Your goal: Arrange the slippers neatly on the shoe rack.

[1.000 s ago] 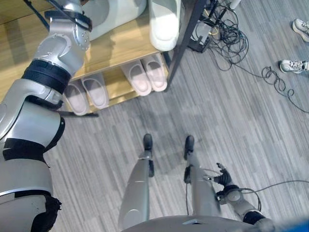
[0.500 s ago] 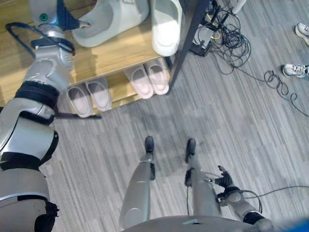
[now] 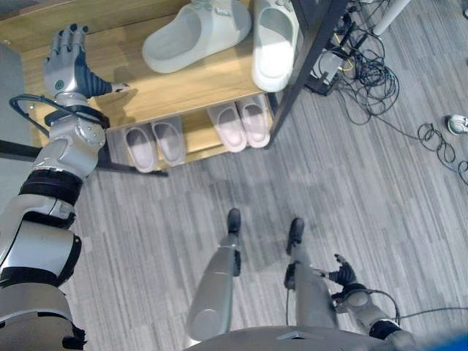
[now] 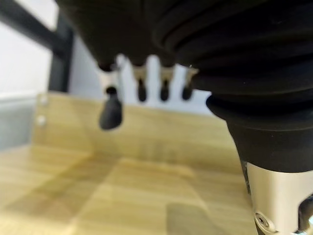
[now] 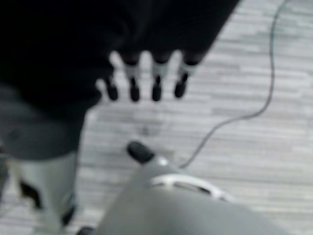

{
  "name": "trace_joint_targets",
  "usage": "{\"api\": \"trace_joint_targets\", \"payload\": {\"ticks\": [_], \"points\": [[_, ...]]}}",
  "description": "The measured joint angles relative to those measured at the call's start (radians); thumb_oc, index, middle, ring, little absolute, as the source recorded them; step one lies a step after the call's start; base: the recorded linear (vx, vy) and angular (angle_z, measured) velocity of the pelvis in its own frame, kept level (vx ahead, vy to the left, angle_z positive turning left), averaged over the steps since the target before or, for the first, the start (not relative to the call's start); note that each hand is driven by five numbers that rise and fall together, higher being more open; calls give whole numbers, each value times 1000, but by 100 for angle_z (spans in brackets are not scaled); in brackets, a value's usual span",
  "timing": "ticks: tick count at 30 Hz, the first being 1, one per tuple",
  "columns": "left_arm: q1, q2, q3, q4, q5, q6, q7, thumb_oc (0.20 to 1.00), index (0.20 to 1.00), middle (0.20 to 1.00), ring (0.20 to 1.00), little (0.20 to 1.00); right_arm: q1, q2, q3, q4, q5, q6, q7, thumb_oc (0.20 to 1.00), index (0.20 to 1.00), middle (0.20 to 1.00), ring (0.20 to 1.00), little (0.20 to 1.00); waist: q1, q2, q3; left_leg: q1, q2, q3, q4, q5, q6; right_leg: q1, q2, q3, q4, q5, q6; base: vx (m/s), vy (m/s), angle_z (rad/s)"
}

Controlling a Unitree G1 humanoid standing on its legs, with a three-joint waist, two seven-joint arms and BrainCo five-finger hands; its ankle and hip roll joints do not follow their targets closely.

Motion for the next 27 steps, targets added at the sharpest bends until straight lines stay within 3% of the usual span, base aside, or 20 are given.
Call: {"api": "trace_joint_targets", "payload": {"ticks": [7, 17, 27], "points": [[27, -14, -21, -57, -152, -79, -146, 1000, 1000, 1000, 1000, 1000, 0, -2, 0, 1, -10, 8, 3, 1000, 1000, 1000, 1000, 1000, -2, 6, -8, 2, -1, 1, 0, 5, 6, 0, -1, 5, 0, 2, 2, 0, 0, 0], [27, -16, -65, -90, -336, -150, -258, 1000, 1000, 1000, 1000, 1000, 0, -6, 2, 10, -45, 13, 13, 1000, 1000, 1000, 1000, 1000, -25, 19, -29, 3, -3, 1, -2, 8, 10, -1, -2, 6, 0, 2, 2, 0, 0, 0], [-15, -39, -136, -97, -480, -156, -324, 1000, 1000, 1000, 1000, 1000, 0, -7, 3, 34, -57, 18, 32, 1000, 1000, 1000, 1000, 1000, -30, 23, -47, 10, -6, 3, -17, 12, 5, -2, -5, 7, 0, 3, 3, 0, 0, 0]]}}
